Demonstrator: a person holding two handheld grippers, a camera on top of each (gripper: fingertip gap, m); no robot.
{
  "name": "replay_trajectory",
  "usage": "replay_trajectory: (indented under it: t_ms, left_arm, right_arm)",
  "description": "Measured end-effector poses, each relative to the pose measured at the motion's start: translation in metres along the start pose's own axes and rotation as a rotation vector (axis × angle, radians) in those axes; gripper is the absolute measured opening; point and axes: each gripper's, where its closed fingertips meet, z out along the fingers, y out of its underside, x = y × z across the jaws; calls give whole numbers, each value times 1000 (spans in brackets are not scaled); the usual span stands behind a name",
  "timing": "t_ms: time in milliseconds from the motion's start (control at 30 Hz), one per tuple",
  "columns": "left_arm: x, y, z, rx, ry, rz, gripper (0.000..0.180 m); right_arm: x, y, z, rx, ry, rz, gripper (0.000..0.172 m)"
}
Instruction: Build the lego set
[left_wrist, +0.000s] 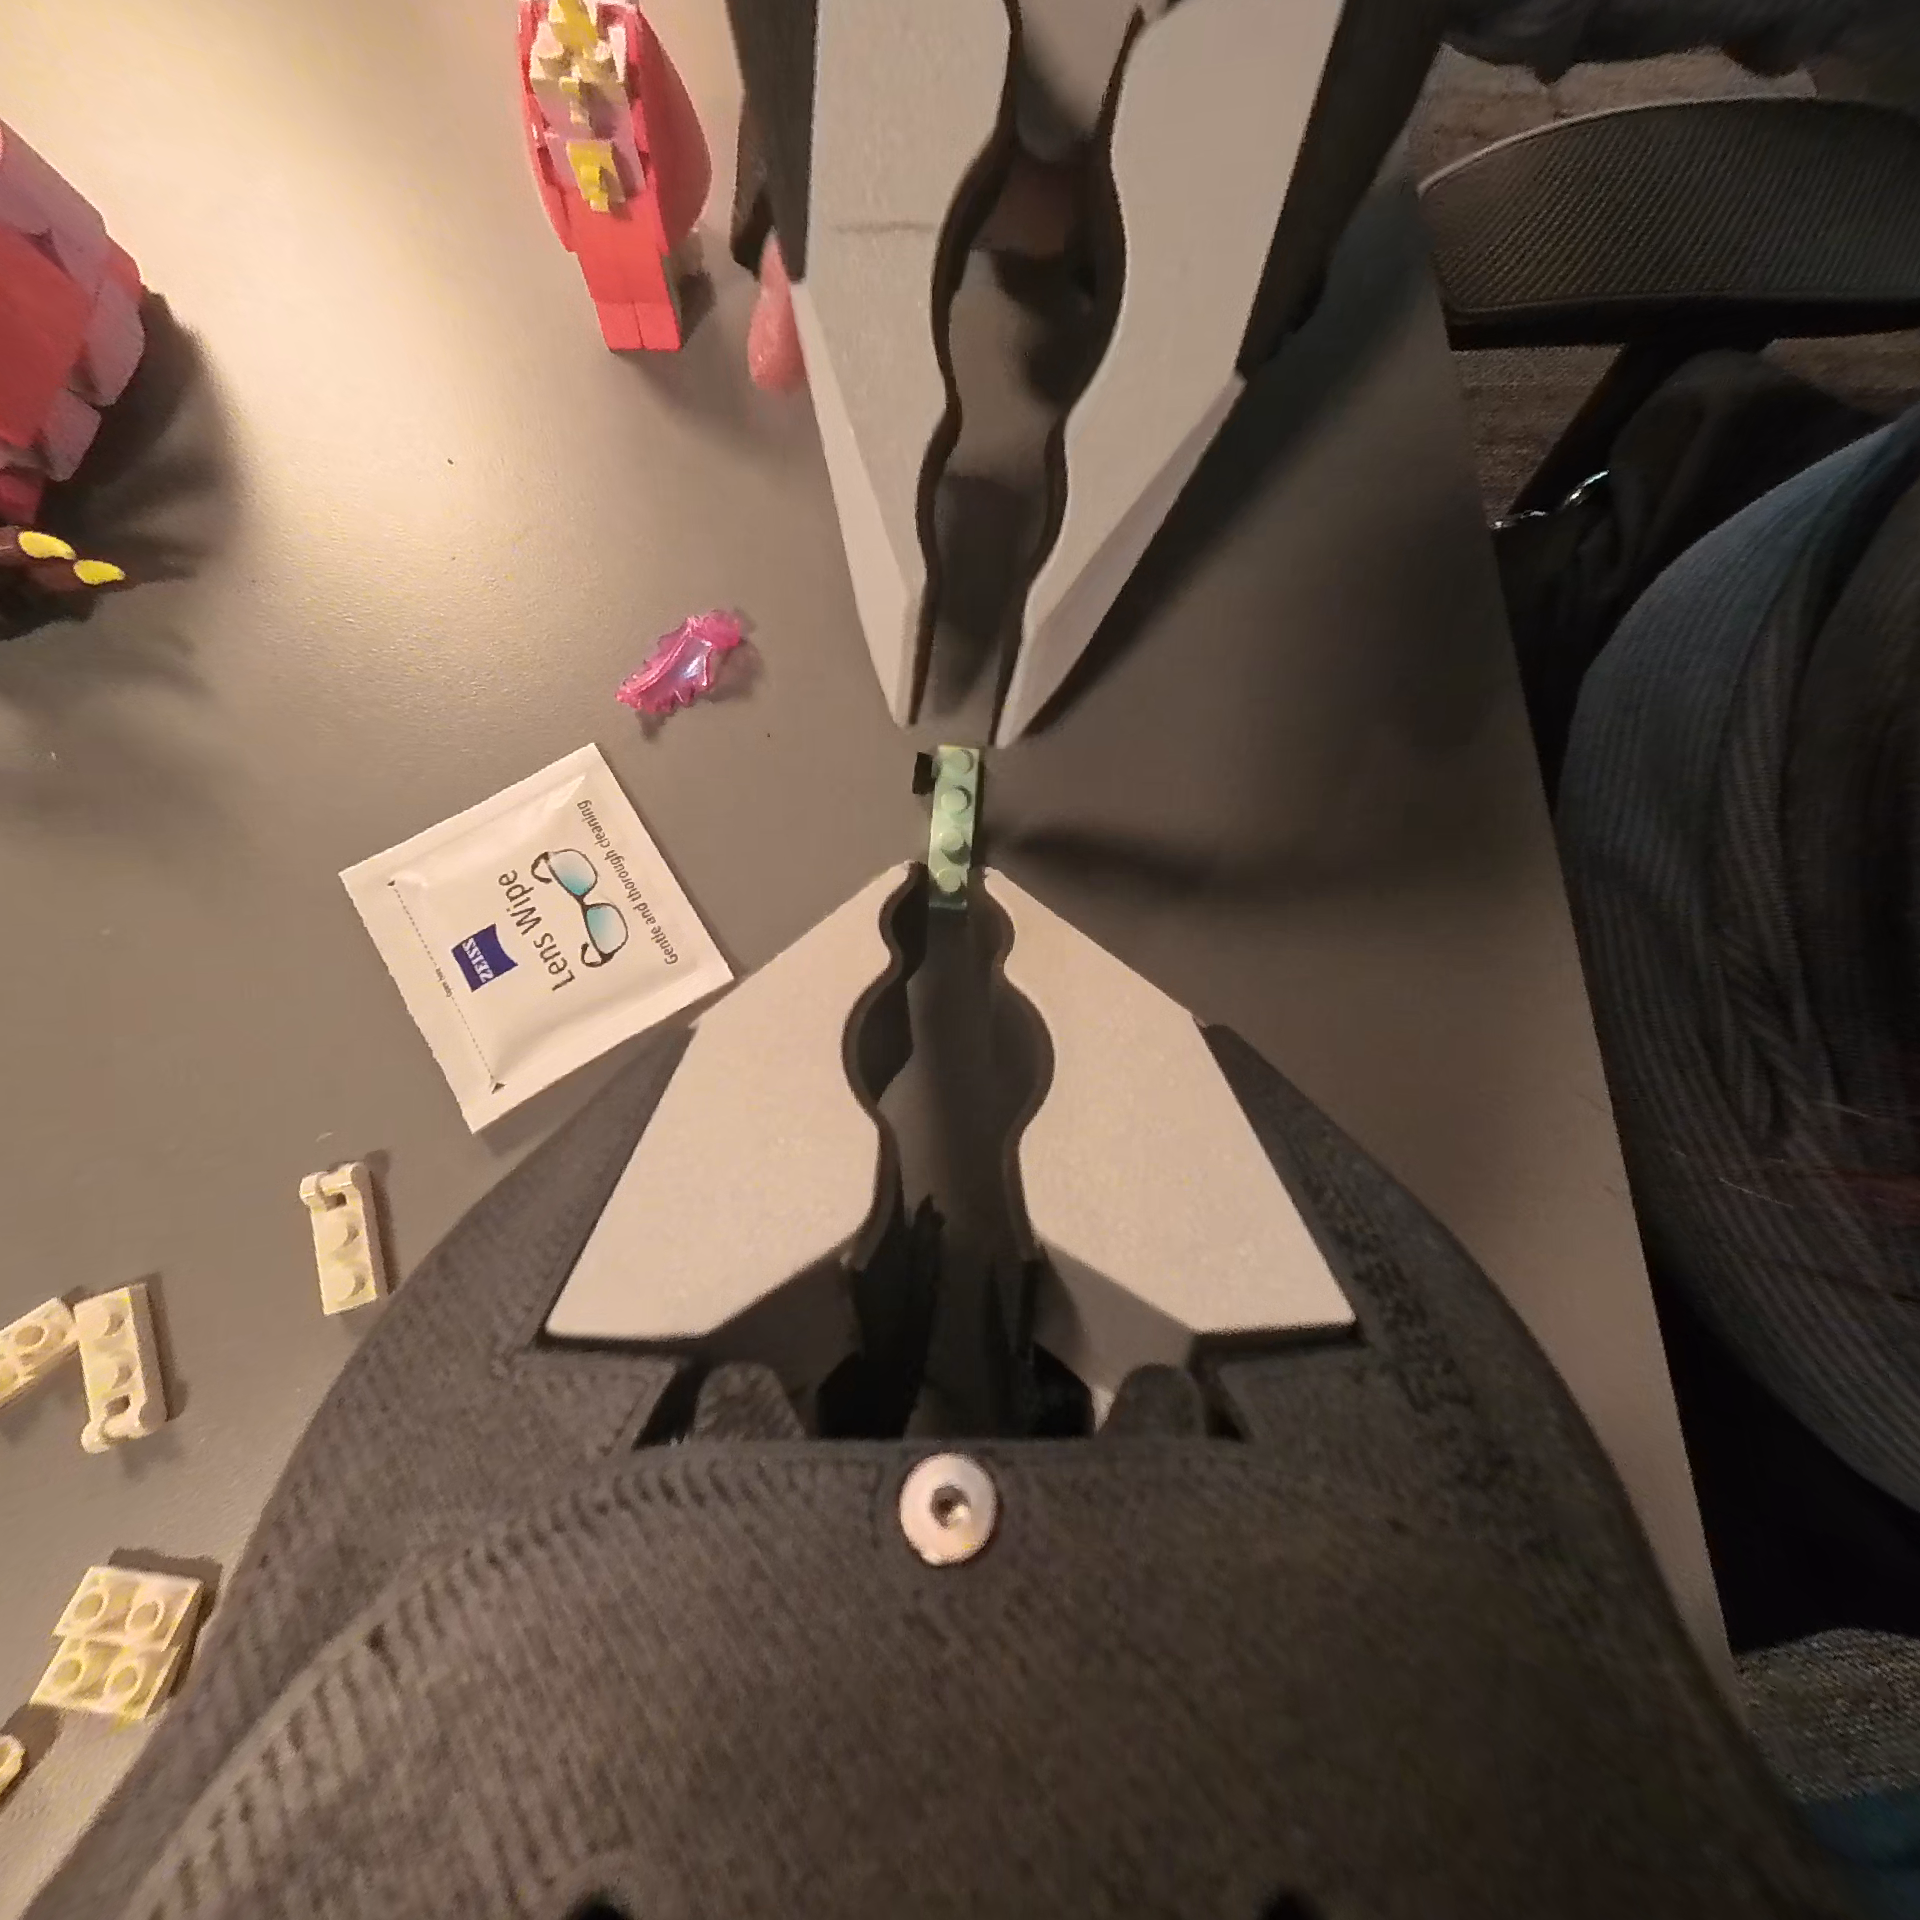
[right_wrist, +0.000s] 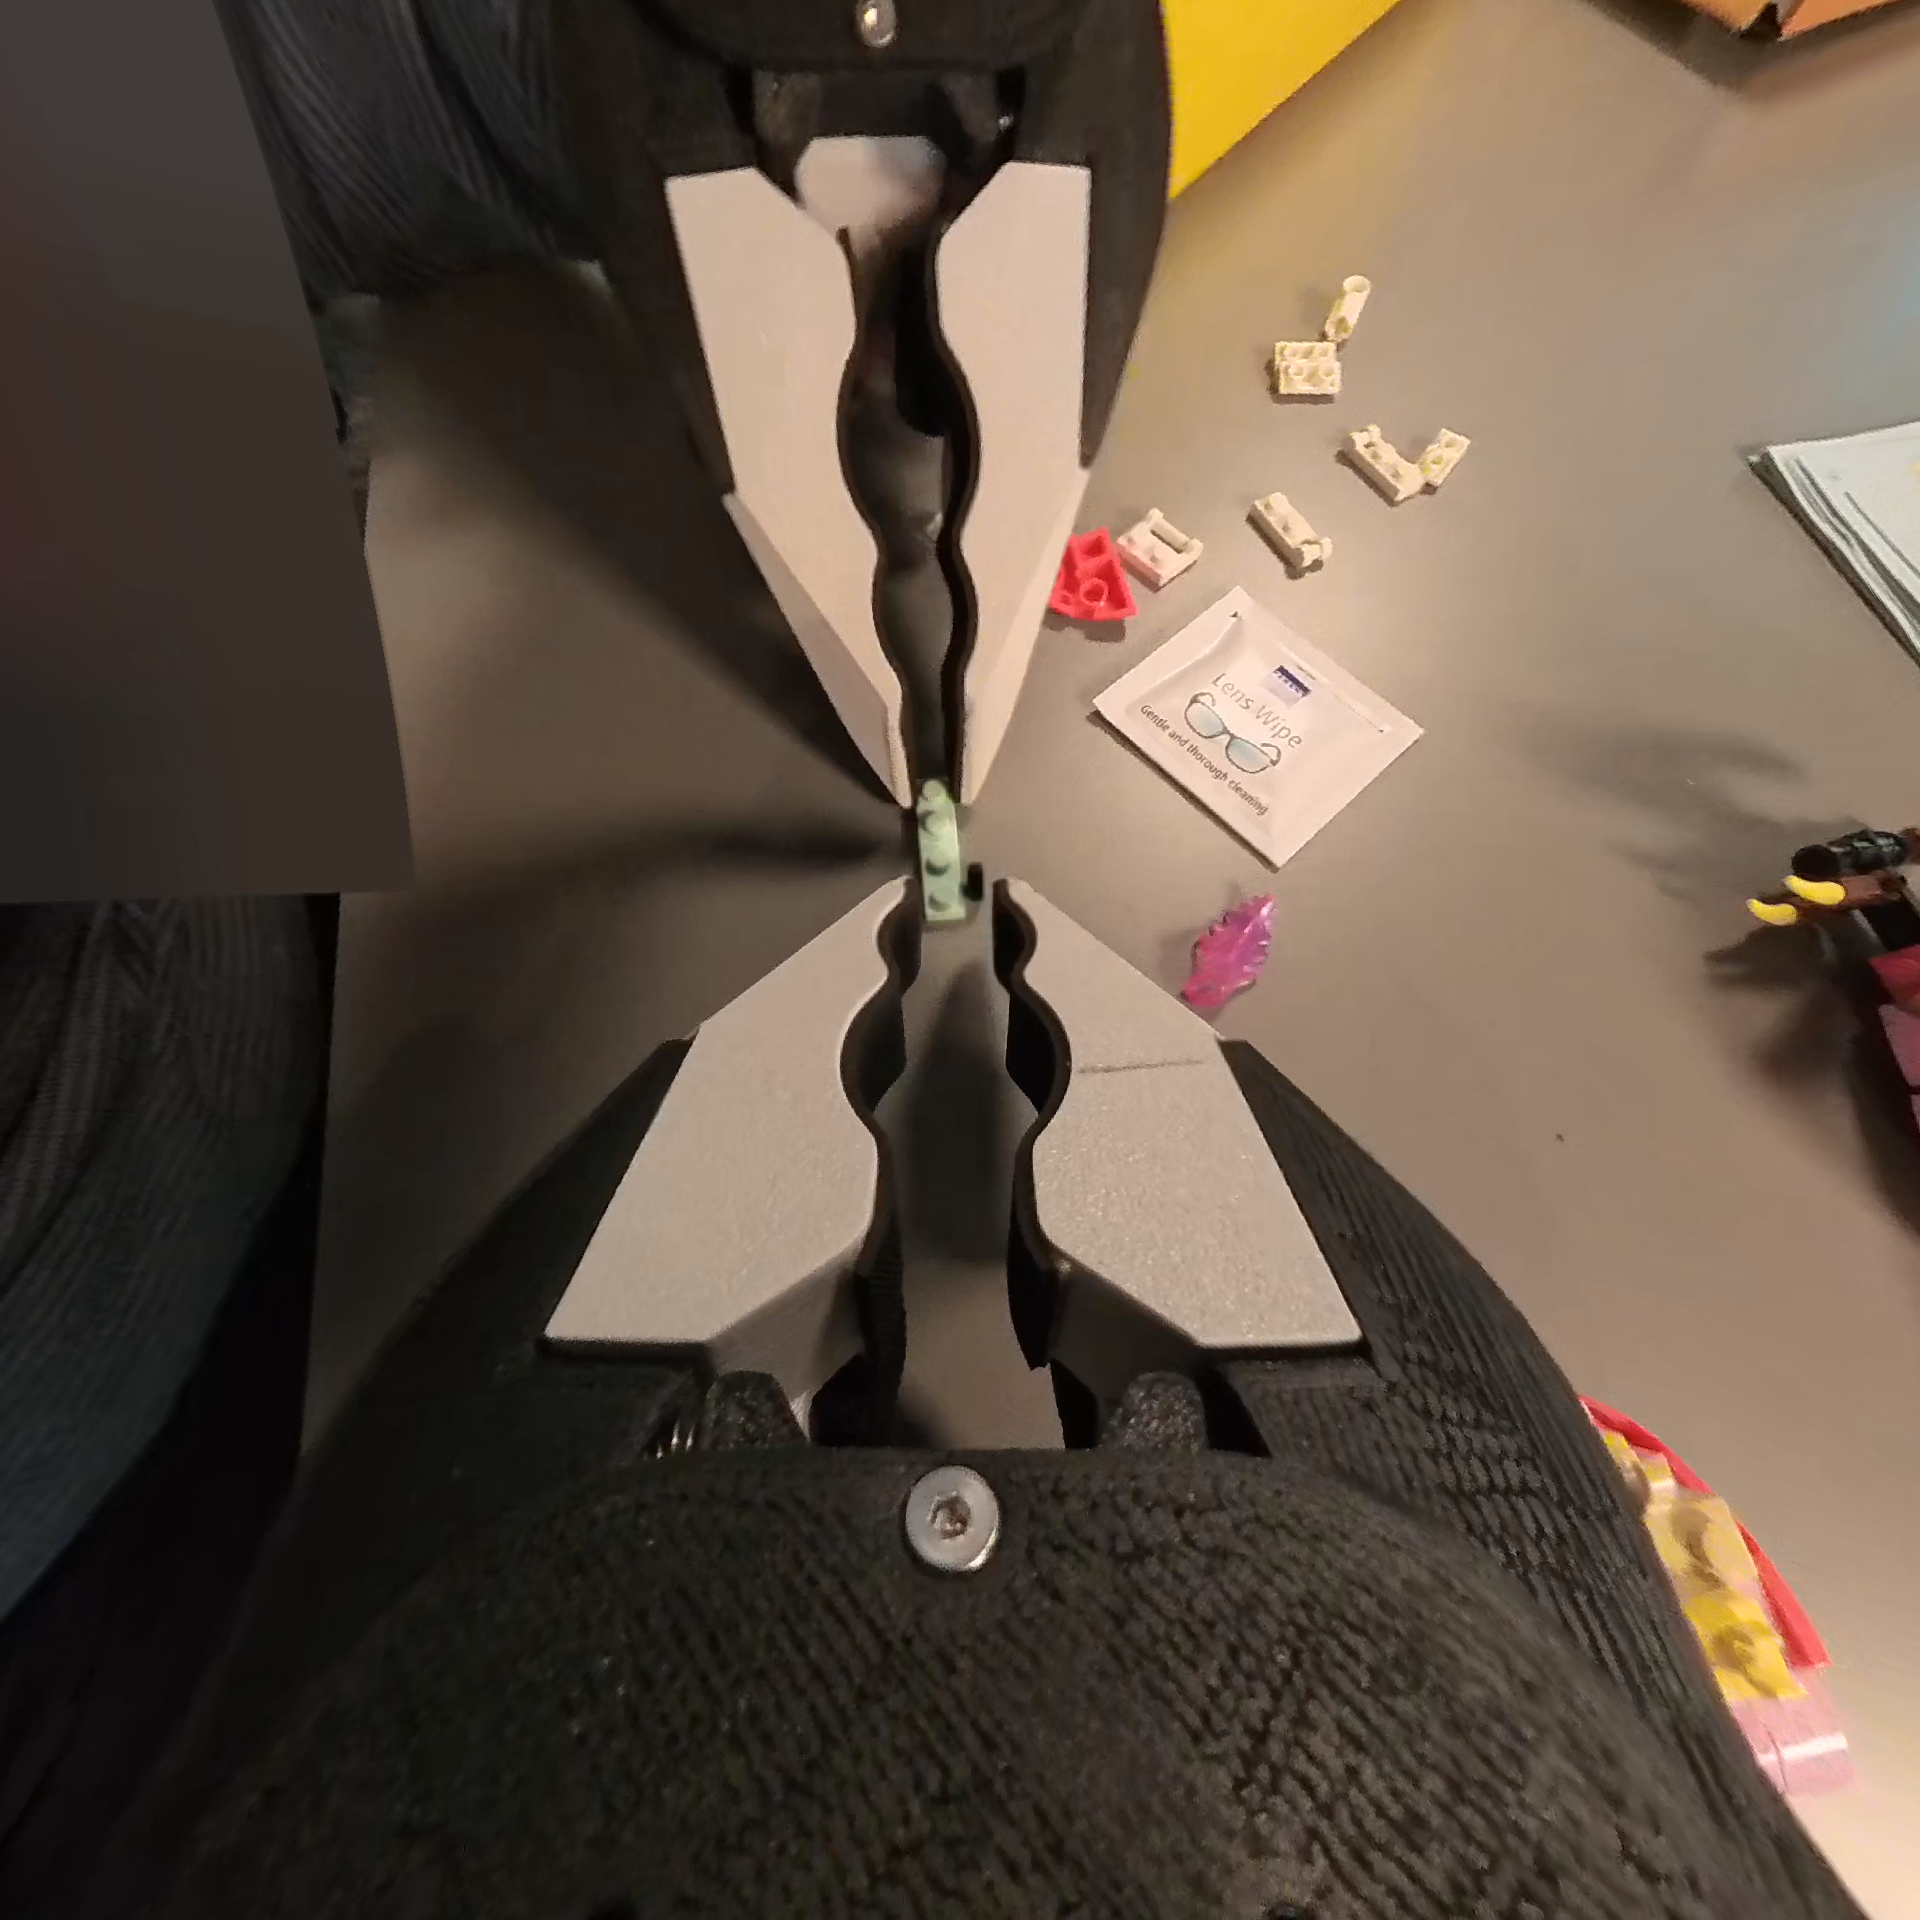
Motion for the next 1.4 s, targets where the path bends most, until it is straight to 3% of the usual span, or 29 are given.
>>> replay_trajectory:
  t_ms: [467, 1400]
  left_arm:
    - [0, 2, -2, -15, 3, 1, 7]
    - [-1, 1, -1, -3, 3, -19, 6]
  right_arm:
    - [-8, 3, 4, -33, -94, 39, 14]
    - [-12, -4, 5, 6, -22, -61, 18]
